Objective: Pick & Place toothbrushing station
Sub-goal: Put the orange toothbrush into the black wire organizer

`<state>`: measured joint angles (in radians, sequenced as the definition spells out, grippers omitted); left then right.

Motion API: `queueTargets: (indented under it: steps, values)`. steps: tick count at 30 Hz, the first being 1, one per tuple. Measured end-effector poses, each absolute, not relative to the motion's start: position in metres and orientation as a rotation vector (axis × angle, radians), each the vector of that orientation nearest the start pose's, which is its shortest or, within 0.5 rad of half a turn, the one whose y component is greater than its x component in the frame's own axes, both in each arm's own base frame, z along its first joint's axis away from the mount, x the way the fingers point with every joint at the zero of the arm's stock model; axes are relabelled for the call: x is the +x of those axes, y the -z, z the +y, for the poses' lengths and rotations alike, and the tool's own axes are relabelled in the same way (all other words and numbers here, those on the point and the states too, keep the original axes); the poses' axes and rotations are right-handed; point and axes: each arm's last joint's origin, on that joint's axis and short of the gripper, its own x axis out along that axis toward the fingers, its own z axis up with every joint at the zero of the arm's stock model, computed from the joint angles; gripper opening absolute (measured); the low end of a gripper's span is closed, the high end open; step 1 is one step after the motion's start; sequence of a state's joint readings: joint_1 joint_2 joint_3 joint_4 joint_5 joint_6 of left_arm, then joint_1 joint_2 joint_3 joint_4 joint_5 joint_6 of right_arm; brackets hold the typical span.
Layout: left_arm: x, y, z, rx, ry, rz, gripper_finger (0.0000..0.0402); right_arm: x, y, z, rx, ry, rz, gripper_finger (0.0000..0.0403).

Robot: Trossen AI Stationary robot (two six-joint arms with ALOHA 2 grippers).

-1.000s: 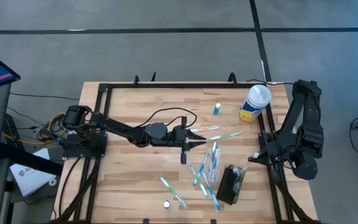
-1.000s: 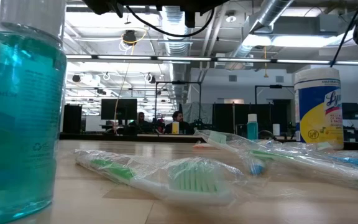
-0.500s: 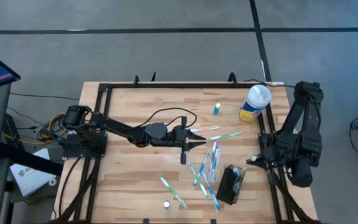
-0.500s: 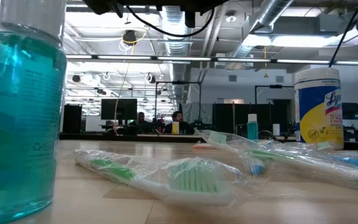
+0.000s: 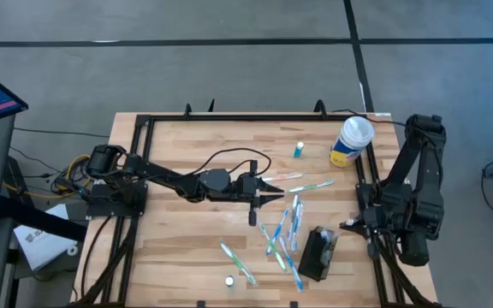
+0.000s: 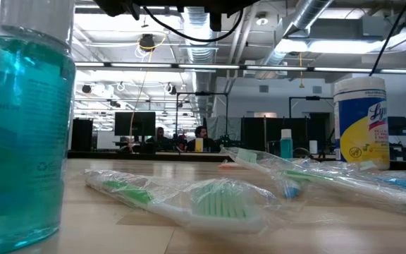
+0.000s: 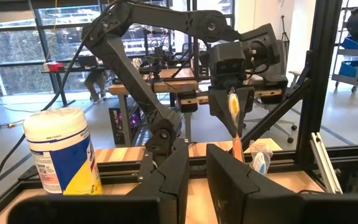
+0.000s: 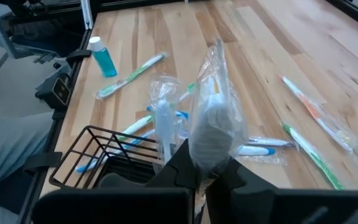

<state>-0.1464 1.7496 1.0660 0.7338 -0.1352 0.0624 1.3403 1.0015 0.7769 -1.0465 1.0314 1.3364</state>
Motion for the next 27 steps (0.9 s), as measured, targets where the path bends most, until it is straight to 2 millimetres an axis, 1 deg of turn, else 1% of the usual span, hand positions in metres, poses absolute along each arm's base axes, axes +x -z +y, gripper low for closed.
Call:
queueTargets:
  steps: [5,14,18,23,27]
  values:
    - [0.388,-0.26,-0.053,0.055,0.009,-0.05,0.0049,0.061,-0.246,0.15,0.097,0.095,0.501,0.0005]
    - [0.388,-0.26,-0.053,0.055,0.006,-0.05,0.0049,0.061,-0.242,0.154,0.096,0.114,0.502,0.0005]
    - [0.388,-0.26,-0.053,0.055,0.006,-0.05,0.0049,0.062,-0.232,0.155,0.092,0.129,0.502,0.0004]
    - [0.388,-0.26,-0.053,0.055,0.007,-0.05,0.0049,0.061,-0.219,0.152,0.135,0.155,0.503,0.0004]
    - [0.388,-0.26,-0.053,0.055,0.007,-0.05,0.0049,0.061,-0.215,0.153,0.159,0.149,0.5,0.0006]
